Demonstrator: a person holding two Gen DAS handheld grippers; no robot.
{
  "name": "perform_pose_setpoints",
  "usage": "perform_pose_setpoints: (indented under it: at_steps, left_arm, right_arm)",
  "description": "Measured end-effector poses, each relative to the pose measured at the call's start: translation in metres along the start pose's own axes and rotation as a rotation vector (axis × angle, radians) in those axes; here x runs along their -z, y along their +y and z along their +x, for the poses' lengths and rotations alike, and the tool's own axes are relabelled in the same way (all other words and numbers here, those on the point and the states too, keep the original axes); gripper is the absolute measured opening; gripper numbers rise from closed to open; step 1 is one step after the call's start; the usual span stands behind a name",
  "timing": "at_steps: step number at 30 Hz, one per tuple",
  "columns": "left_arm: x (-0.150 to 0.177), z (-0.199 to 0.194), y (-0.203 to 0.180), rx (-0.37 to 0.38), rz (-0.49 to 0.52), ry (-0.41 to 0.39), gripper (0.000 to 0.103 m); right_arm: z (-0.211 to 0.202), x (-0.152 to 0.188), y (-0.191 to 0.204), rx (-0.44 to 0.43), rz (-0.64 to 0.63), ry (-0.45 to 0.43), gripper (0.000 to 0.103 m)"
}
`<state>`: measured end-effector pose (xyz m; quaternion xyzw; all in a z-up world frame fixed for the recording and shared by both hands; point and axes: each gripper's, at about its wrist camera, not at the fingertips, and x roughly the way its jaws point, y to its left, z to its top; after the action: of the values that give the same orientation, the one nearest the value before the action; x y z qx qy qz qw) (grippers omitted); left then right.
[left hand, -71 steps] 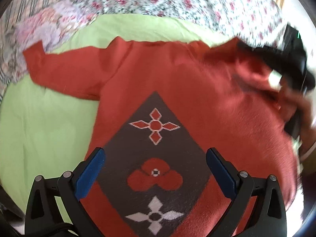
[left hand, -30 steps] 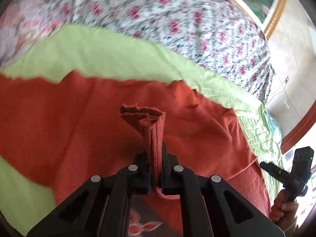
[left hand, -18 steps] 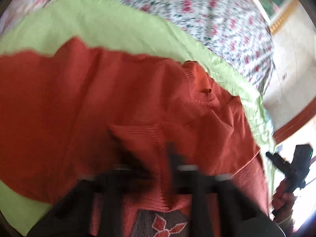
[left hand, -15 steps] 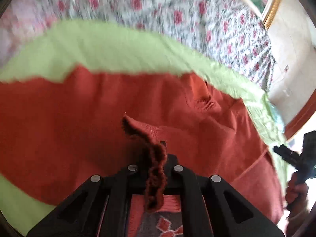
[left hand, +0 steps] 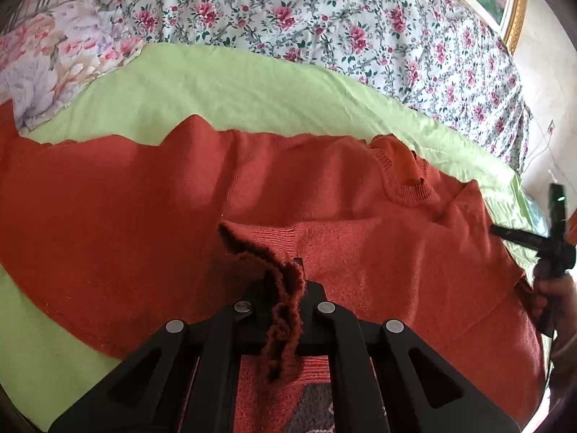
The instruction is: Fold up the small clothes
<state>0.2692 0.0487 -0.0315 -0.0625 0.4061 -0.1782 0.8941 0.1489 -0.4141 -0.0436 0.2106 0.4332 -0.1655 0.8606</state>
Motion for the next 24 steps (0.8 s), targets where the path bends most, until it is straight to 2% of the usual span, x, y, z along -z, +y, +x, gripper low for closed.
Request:
perform_pose_setpoints:
  at_steps: [1, 2, 3, 4, 7, 9, 14, 17, 19, 20, 21, 23, 24]
  left_arm:
    - [-0.001, -0.003, 0.000, 0.006, -0.003, -0.011, 0.005]
    - [-0.002, -0.006, -0.002, 0.012, -0.003, -0.026, 0.005]
    - [-0.004, -0.011, -0.005, 0.017, 0.003, -0.048, 0.005]
    - [-0.007, -0.017, -0.010, 0.027, 0.016, -0.077, 0.005]
    - [-0.014, -0.024, -0.022, 0.051, 0.045, -0.133, 0.005]
    - [-0.016, -0.007, -0.022, 0.035, 0.046, -0.083, 0.005]
    - [-0.009, 0.029, -0.010, -0.062, 0.016, 0.061, 0.006]
    - [-0.009, 0.025, -0.011, -0.086, 0.032, 0.049, 0.007]
    - [-0.007, 0.025, -0.013, -0.110, 0.054, 0.051, 0.008]
    - [-0.005, 0.027, -0.014, -0.116, 0.058, 0.057, 0.008]
    - [-0.003, 0.027, -0.015, -0.121, 0.061, 0.062, 0.009]
    - [-0.002, 0.027, -0.014, -0.124, 0.060, 0.067, 0.010]
    - [0.000, 0.025, -0.012, -0.126, 0.060, 0.070, 0.013]
  right_arm:
    - [0.012, -0.002, 0.001, 0.007, -0.010, 0.026, 0.059]
    - [0.021, -0.003, 0.001, 0.010, -0.016, 0.053, 0.054]
    - [0.029, -0.002, -0.001, 0.003, -0.014, 0.075, 0.015]
    - [0.027, -0.002, -0.001, -0.009, -0.009, 0.065, 0.012]
    - [-0.003, -0.004, -0.014, -0.043, 0.055, -0.037, 0.011]
    - [-0.016, -0.003, -0.023, -0.038, 0.087, -0.078, 0.011]
    - [0.004, 0.006, -0.040, -0.027, 0.131, -0.029, 0.011]
    - [0.010, 0.009, -0.041, -0.022, 0.139, -0.011, 0.012]
    - [0.000, 0.008, -0.035, 0.048, 0.123, -0.031, 0.014]
    - [-0.011, 0.008, -0.027, 0.102, 0.104, -0.067, 0.020]
    - [-0.019, 0.008, -0.019, 0.119, 0.088, -0.103, 0.020]
    - [-0.034, 0.013, -0.002, 0.059, 0.039, -0.140, 0.022]
    - [-0.035, 0.019, 0.006, 0.019, 0.010, -0.112, 0.022]
